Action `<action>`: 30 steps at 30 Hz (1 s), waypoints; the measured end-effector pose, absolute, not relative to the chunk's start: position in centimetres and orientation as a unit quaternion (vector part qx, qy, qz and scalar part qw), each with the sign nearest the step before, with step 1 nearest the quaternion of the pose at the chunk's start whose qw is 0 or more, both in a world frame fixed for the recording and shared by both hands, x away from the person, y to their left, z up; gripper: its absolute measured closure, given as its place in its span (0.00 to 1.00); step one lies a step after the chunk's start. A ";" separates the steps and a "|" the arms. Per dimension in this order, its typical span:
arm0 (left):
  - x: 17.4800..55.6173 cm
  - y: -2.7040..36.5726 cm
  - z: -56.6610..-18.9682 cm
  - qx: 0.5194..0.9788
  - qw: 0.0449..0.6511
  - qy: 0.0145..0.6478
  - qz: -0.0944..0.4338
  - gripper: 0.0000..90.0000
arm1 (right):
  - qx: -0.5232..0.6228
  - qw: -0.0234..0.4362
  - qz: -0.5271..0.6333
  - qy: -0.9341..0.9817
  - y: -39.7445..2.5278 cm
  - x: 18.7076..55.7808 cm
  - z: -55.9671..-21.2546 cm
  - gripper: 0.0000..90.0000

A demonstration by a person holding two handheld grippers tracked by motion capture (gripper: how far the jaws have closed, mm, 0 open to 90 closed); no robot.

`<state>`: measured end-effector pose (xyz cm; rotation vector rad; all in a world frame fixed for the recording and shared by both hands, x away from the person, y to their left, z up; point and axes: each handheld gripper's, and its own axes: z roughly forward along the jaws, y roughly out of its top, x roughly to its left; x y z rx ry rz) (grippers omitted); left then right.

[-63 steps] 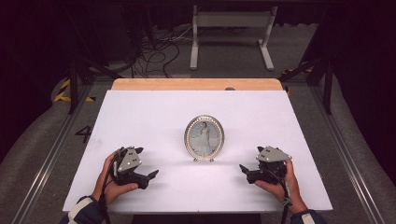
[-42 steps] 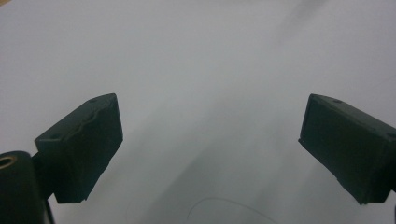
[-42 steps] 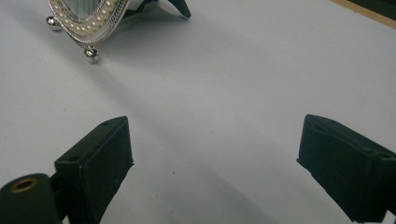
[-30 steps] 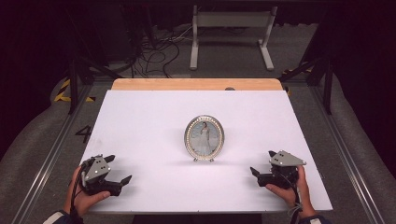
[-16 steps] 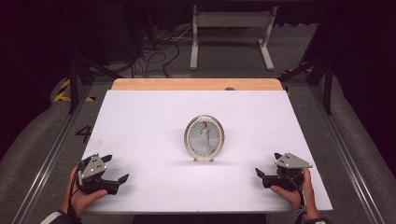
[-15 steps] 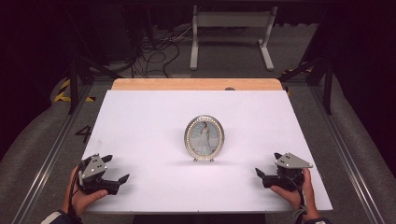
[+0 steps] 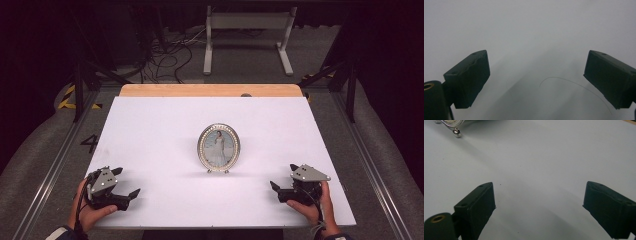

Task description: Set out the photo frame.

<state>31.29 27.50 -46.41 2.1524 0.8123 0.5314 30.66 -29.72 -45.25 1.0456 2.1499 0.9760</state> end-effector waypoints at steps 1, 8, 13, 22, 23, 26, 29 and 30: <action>31.3 27.5 -46.4 0.843 0.381 0.317 0.207 0.07 | 0.389 0.276 0.364 0.800 -29.7 30.7 -45.3 0.11; 31.3 27.3 -46.4 0.847 0.377 0.311 0.209 0.07 | 0.392 0.274 0.363 0.799 -29.8 30.6 -45.4 0.11; 31.3 27.3 -46.4 0.845 0.379 0.315 0.210 0.07 | 0.392 0.275 0.363 0.800 -29.7 30.6 -45.3 0.11; 31.5 27.2 -46.5 0.846 0.376 0.315 0.210 0.07 | 0.392 0.275 0.362 0.800 -29.8 30.7 -45.4 0.11; 31.5 27.2 -46.5 0.845 0.378 0.316 0.208 0.07 | 0.392 0.275 0.362 0.800 -29.8 30.7 -45.5 0.11; 31.4 27.2 -46.4 0.845 0.379 0.314 0.210 0.07 | 0.390 0.274 0.359 0.802 -29.7 30.7 -45.5 0.11; 31.4 27.1 -46.4 0.844 0.377 0.313 0.220 0.08 | 0.389 0.274 0.359 0.803 -29.8 30.8 -45.6 0.11; 31.4 27.2 -46.3 0.843 0.377 0.313 0.224 0.08 | 0.390 0.274 0.358 0.803 -29.8 30.8 -45.6 0.11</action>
